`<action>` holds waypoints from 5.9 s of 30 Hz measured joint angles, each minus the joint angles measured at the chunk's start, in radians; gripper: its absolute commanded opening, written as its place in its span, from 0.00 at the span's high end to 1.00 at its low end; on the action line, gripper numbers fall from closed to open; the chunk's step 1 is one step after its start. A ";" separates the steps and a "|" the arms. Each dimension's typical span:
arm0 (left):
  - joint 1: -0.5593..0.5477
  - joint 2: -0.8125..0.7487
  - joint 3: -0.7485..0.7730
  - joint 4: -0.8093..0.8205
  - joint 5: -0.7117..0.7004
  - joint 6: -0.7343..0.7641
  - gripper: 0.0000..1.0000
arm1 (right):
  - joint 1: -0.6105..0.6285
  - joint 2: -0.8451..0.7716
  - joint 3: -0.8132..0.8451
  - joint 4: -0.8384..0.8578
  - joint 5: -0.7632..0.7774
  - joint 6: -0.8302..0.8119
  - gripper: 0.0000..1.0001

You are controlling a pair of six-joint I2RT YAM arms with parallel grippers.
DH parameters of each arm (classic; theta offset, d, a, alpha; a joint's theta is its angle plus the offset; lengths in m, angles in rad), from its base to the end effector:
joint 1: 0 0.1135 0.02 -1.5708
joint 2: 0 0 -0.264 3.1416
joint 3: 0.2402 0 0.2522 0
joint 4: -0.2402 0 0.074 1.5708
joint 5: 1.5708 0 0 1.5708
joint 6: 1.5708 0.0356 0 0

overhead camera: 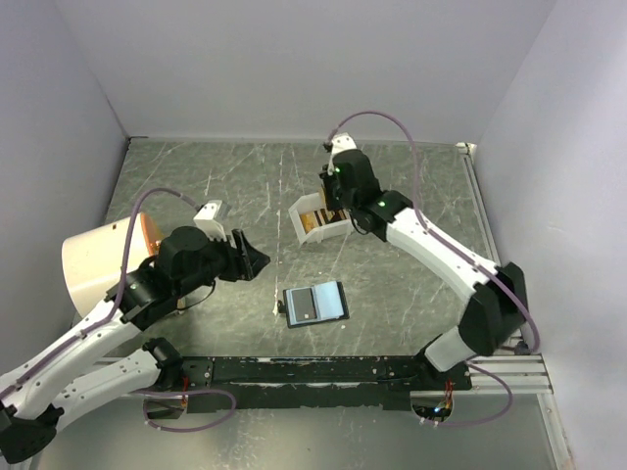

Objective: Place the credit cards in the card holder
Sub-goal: Pick up the credit card from the storage box, then insert the credit card into the card holder.

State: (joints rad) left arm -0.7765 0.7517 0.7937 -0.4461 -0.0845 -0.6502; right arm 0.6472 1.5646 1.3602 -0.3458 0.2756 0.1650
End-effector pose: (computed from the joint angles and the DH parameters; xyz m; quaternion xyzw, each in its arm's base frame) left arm 0.1234 -0.1170 0.3210 0.0294 0.8337 -0.3335 0.4392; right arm 0.2952 0.2110 0.3299 -0.1412 0.8553 0.0810 0.4918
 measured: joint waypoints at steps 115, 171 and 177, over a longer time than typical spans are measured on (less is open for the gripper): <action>0.000 0.621 -0.154 0.398 0.386 -0.430 0.93 | 0.140 -0.350 -0.869 0.134 -0.374 0.672 0.72; 0.034 0.687 -0.221 0.549 0.458 -0.375 0.93 | 0.141 -0.228 -0.788 0.126 -0.305 0.580 0.83; 0.034 0.679 -0.222 0.560 0.457 -0.378 0.93 | 0.141 -0.233 -0.794 0.132 -0.304 0.581 0.84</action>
State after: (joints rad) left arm -0.7429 1.4303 0.5716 0.1135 0.3721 -1.0286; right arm 0.7879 1.3319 0.5663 -0.2138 -0.0288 0.7456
